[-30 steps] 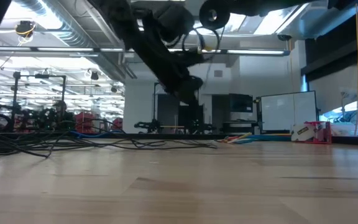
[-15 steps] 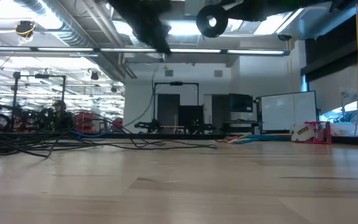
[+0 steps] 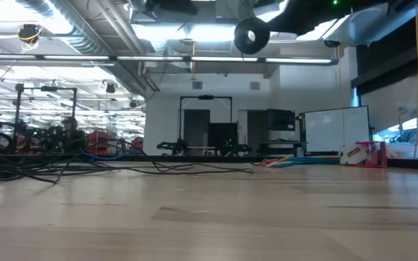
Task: Coiling cords
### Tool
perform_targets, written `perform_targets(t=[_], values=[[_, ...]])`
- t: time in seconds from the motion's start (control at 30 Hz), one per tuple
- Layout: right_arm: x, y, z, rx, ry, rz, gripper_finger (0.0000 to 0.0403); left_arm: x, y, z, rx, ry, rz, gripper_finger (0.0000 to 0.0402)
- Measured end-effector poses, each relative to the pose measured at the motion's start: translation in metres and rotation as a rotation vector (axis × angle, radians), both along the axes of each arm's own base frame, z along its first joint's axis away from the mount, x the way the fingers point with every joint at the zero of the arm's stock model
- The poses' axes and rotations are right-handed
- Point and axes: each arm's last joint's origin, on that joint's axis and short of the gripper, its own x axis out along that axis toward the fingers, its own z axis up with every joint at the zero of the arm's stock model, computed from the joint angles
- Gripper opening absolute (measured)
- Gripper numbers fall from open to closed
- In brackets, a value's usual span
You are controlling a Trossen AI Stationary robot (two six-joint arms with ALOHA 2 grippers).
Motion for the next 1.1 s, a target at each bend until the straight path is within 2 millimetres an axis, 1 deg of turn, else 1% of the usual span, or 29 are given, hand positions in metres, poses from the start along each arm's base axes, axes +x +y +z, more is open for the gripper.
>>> perform_targets(t=[0.1,0.3,0.43,0.57,0.67,0.77,0.97,1.1], values=[[-0.001,-0.004,0.000,-0.008,0.003,-0.034,0.0005,0.011,-0.011,-0.001,-0.018,-0.053,-0.085,0.0006],[-0.002,-0.017,0.002,0.013,-0.037,-0.084,0.0005,0.041,-0.034,-0.012,-0.020,-0.130,-0.239,0.0003],[-0.001,-0.020,0.006,0.029,-0.089,-0.052,0.0005,0.066,-0.044,-0.029,0.009,-0.162,-0.280,0.0003],[-0.001,-0.018,0.012,0.029,-0.153,-0.020,0.0005,0.091,-0.048,-0.050,0.045,-0.198,-0.294,0.0003],[-0.001,-0.017,0.015,0.046,-0.200,0.020,0.0005,0.107,-0.046,-0.067,0.069,-0.222,-0.288,0.0004],[-0.001,-0.016,0.017,0.052,-0.224,0.054,0.0005,0.116,-0.040,-0.079,0.075,-0.228,-0.271,0.0002],[-0.001,-0.015,0.022,0.084,-0.287,0.107,0.0005,0.123,-0.020,-0.101,0.035,-0.136,-0.220,0.0004],[-0.003,-0.014,0.026,0.083,-0.313,0.133,0.0005,0.123,-0.008,-0.111,0.011,-0.061,-0.183,0.0002]])
